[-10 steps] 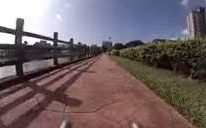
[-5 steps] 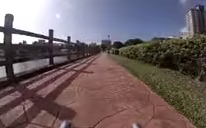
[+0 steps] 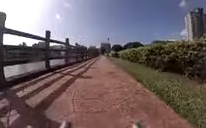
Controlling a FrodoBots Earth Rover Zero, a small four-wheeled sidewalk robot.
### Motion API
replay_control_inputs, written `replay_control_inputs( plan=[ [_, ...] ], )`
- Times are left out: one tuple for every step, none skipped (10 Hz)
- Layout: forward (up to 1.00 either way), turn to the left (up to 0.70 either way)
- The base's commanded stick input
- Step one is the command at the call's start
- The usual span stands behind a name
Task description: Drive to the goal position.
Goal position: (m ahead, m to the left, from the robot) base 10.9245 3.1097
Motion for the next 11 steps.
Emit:
replay_control_inputs(
  plan=[
    [0.5,0.0],
    [0.5,0.0],
    [0.5,0.0],
    [0.5,0.0],
    [0.5,0.0],
    [0.5,0.0],
    [0.5,0.0],
    [0.5,0.0],
    [0.5,0.0],
    [0.5,0.0],
    [0.5,0.0]
  ],
)
